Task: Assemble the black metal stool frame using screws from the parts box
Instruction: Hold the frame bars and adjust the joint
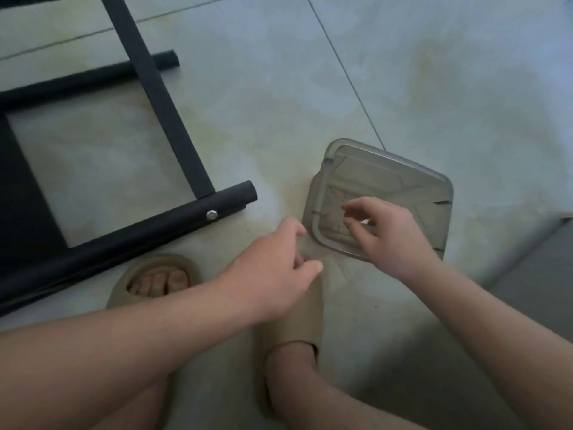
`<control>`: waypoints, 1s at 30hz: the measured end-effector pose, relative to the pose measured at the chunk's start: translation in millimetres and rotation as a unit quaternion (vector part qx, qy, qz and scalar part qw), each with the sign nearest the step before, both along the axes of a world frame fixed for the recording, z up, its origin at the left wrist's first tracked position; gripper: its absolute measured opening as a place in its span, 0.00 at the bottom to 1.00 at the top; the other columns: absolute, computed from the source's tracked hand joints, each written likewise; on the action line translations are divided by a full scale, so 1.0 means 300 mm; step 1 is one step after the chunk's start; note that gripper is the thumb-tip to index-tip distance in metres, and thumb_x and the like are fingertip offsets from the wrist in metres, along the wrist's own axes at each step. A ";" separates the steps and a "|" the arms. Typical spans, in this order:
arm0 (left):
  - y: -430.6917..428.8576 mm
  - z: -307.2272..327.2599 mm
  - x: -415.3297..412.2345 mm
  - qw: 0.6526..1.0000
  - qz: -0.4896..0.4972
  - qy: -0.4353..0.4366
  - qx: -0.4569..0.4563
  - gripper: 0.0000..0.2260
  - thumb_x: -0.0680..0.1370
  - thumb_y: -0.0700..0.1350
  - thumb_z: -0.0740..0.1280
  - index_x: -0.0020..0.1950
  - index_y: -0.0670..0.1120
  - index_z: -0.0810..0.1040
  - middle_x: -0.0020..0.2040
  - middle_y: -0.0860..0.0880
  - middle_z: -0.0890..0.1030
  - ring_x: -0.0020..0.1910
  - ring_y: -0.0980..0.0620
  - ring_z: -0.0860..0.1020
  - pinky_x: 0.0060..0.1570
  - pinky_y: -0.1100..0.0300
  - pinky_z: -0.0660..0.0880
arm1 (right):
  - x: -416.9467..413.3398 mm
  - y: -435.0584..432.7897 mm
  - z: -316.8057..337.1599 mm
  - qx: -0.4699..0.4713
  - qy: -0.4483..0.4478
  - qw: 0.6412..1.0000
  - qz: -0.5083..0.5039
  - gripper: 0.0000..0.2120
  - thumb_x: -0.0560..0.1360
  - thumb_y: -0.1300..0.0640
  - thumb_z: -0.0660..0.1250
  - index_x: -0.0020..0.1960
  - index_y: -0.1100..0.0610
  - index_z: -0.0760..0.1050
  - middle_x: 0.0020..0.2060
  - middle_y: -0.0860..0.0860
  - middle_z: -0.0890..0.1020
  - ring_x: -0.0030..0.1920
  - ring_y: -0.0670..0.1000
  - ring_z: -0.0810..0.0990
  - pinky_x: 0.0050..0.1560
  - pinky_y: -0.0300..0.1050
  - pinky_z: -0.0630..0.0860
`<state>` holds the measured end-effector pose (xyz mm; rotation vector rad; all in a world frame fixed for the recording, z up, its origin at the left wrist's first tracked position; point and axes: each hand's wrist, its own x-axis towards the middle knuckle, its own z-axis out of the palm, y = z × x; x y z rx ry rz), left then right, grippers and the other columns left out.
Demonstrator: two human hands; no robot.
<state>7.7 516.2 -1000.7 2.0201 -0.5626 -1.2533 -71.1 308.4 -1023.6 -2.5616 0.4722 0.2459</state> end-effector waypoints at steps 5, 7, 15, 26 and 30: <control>-0.041 -0.094 0.009 0.999 0.036 0.013 0.019 0.26 0.80 0.57 0.64 0.76 0.52 0.61 0.45 0.55 0.80 0.49 0.53 0.80 0.53 0.53 0.75 | 0.046 -0.035 -0.099 0.064 0.147 0.987 0.007 0.12 0.77 0.56 0.72 0.60 0.51 0.82 0.50 0.47 0.85 0.48 0.45 0.80 0.53 0.39 0.74; -0.065 -0.122 0.027 0.998 0.059 0.025 0.014 0.22 0.81 0.56 0.64 0.73 0.52 0.66 0.46 0.53 0.81 0.46 0.51 0.82 0.54 0.48 0.78 | 0.076 -0.038 -0.124 0.066 0.168 0.983 0.042 0.15 0.75 0.57 0.73 0.61 0.52 0.81 0.53 0.49 0.85 0.52 0.47 0.81 0.54 0.38 0.73; -0.087 -0.170 0.019 0.982 0.135 0.121 -0.045 0.05 0.81 0.42 0.67 0.54 0.51 0.75 0.40 0.49 0.86 0.36 0.51 0.83 0.42 0.46 0.81 | 0.133 -0.020 -0.207 0.005 0.201 0.966 0.162 0.16 0.76 0.53 0.70 0.63 0.53 0.78 0.58 0.53 0.82 0.58 0.58 0.79 0.54 0.52 0.77; -0.089 -0.160 0.035 0.981 0.129 0.135 -0.049 0.05 0.81 0.43 0.66 0.52 0.54 0.75 0.40 0.51 0.86 0.35 0.54 0.83 0.37 0.59 0.75 | 0.118 -0.011 -0.222 0.001 0.167 0.979 0.120 0.08 0.74 0.56 0.69 0.50 0.59 0.78 0.48 0.55 0.82 0.51 0.59 0.80 0.49 0.54 0.77; -0.091 -0.145 0.040 0.980 0.129 0.147 -0.034 0.07 0.81 0.47 0.68 0.58 0.54 0.74 0.40 0.53 0.86 0.35 0.56 0.83 0.33 0.66 0.74 | 0.085 -0.036 -0.182 0.045 0.132 0.990 0.037 0.02 0.72 0.58 0.70 0.44 0.57 0.79 0.39 0.51 0.81 0.44 0.56 0.79 0.44 0.49 0.75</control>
